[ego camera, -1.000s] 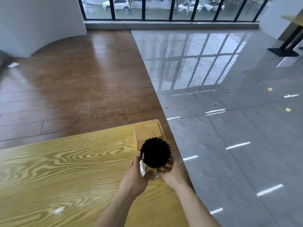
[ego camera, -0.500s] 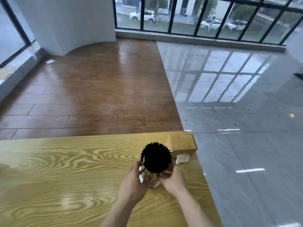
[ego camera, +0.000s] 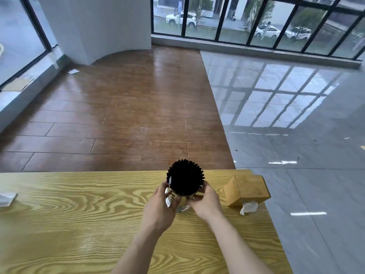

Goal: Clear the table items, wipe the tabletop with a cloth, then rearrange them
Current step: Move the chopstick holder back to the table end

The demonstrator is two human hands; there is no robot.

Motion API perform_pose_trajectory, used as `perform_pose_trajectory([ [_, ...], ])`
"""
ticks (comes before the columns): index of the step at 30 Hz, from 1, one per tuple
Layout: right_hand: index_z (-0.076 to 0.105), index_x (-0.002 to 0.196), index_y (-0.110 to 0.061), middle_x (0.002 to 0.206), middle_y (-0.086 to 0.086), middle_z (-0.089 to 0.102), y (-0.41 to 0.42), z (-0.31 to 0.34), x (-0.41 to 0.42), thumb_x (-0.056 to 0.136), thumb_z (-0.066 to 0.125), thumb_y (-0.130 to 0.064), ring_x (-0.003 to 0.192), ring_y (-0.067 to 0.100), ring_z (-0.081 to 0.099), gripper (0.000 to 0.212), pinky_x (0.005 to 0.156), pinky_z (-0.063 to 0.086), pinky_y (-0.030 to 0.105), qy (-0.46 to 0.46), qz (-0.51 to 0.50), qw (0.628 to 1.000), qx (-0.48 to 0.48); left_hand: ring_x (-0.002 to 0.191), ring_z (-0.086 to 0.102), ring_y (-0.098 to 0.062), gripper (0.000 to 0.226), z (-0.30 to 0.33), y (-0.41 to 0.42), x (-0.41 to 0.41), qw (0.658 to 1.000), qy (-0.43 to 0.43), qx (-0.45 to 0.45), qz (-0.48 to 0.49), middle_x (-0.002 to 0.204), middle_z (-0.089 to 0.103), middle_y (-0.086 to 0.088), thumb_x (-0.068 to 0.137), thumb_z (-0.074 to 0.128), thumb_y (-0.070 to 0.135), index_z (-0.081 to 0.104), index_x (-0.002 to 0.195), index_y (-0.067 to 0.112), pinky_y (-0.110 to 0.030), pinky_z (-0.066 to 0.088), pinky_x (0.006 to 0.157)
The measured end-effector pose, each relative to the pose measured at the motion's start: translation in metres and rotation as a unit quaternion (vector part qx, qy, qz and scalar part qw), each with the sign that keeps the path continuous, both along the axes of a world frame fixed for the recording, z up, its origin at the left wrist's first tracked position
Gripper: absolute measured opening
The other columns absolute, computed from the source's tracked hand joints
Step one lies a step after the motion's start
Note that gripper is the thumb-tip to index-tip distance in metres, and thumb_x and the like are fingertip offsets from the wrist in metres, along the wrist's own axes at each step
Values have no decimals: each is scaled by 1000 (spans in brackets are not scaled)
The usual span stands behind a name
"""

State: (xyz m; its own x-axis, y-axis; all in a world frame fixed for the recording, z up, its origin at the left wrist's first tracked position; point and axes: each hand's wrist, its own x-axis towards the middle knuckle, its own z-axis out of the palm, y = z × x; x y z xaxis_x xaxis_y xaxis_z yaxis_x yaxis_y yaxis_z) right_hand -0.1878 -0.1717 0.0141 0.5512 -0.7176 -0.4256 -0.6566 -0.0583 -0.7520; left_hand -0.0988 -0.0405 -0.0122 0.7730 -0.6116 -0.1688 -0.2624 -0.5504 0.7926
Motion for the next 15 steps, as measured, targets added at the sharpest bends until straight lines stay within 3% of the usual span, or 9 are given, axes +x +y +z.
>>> perform_pose_trajectory([
  [7,58,127,-27,116,-10,70,-12,-8,19,74,83,-16,103,15,72,60,95,57,36,5,0,1000,-9,125,63,-6,55,-14,-13,19,1000,3,8,-4,141,61,16,93,62,46,42,141,33,-37,57,90],
  [12,56,129,-26,116,-10,68,-12,-12,21,77,83,-15,105,15,72,60,92,54,29,19,10,1000,-8,126,63,-9,57,-21,-13,20,1000,3,17,-11,143,60,13,94,61,46,39,144,31,-39,57,90],
  [15,54,132,-28,122,-8,67,-10,-15,20,78,84,-16,104,15,72,63,96,55,33,23,4,1000,-1,129,61,-12,57,-21,-12,19,1000,11,24,-12,146,57,12,95,60,45,36,146,33,-40,56,92],
])
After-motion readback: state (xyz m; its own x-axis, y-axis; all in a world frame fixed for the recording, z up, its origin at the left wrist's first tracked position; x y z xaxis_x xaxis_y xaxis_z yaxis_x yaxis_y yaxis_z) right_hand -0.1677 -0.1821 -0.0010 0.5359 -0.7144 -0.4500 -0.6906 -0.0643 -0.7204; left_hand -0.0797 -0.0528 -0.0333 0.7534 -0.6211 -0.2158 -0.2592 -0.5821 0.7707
